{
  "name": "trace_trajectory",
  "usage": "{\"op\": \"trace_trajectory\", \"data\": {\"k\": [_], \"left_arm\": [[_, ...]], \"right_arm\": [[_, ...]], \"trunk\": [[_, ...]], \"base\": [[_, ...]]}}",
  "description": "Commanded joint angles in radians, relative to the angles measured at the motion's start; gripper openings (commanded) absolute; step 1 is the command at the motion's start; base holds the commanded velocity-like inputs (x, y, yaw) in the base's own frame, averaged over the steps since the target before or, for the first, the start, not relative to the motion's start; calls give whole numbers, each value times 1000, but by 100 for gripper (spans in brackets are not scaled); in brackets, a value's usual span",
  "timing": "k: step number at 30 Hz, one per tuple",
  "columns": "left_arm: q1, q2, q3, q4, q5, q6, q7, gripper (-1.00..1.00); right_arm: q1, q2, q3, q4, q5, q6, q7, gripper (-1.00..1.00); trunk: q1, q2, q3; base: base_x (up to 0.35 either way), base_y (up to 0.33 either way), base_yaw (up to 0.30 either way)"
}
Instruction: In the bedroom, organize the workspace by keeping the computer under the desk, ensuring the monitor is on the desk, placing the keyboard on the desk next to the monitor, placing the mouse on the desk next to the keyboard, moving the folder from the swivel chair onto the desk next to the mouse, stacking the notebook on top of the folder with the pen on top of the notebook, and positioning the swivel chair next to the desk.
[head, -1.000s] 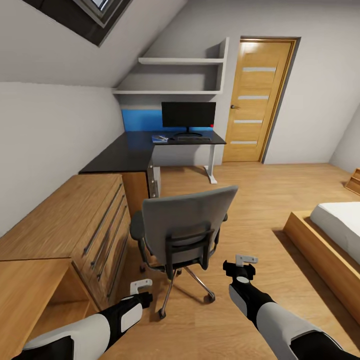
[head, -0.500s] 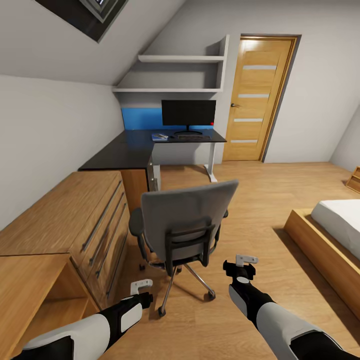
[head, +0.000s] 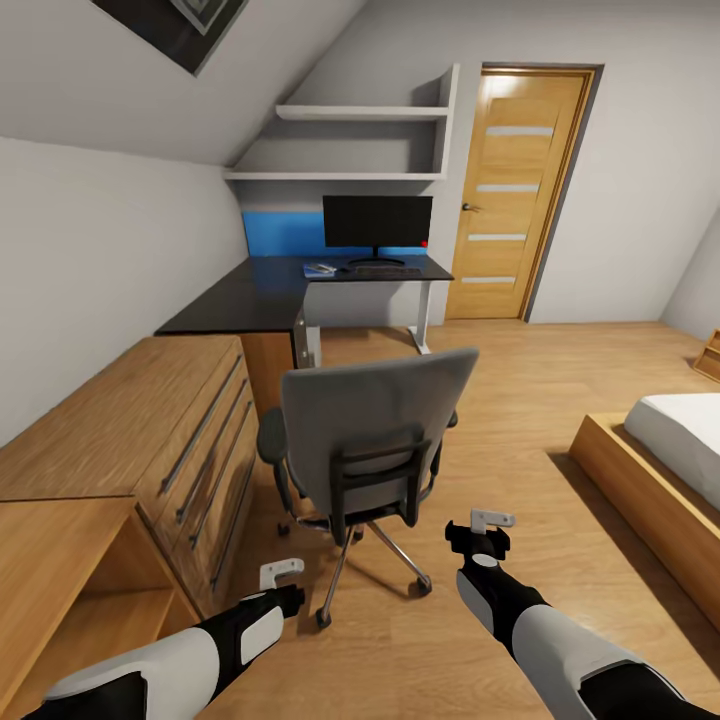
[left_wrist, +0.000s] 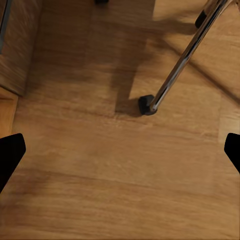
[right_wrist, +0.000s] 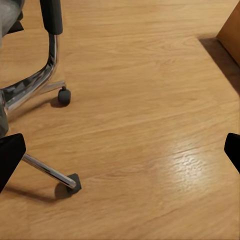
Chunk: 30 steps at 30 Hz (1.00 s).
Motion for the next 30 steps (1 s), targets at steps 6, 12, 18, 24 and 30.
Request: {"op": "trace_trajectory", "data": {"k": [6, 12, 18, 24, 30], "left_arm": [[-1, 1, -6, 16, 5, 1, 6, 100], [-1, 0, -8, 28, 4, -1, 5, 100], [-1, -2, -9, 30, 3, -6, 2, 100], [-1, 1, -4, 33, 3, -5, -5, 100], [-2, 5, 2, 33, 1, 0, -5, 100]], "right_arm": [[-1, 0, 8, 1, -11, -6, -4, 100], [-1, 0, 7, 1, -11, -7, -4, 100], [-1, 0, 7, 1, -11, -8, -4, 100], [-1, -2, 7, 1, -4, -11, -3, 100], [-1, -3, 3, -2, 7, -9, -1, 100]], "trunk": [[23, -43, -20], [46, -85, -39], [69, -127, -57], [92, -169, -76], [115, -211, -95]], "base": [[0, 0, 0], [0, 0, 0], [0, 0, 0], [0, 0, 0], [0, 0, 0]]}}
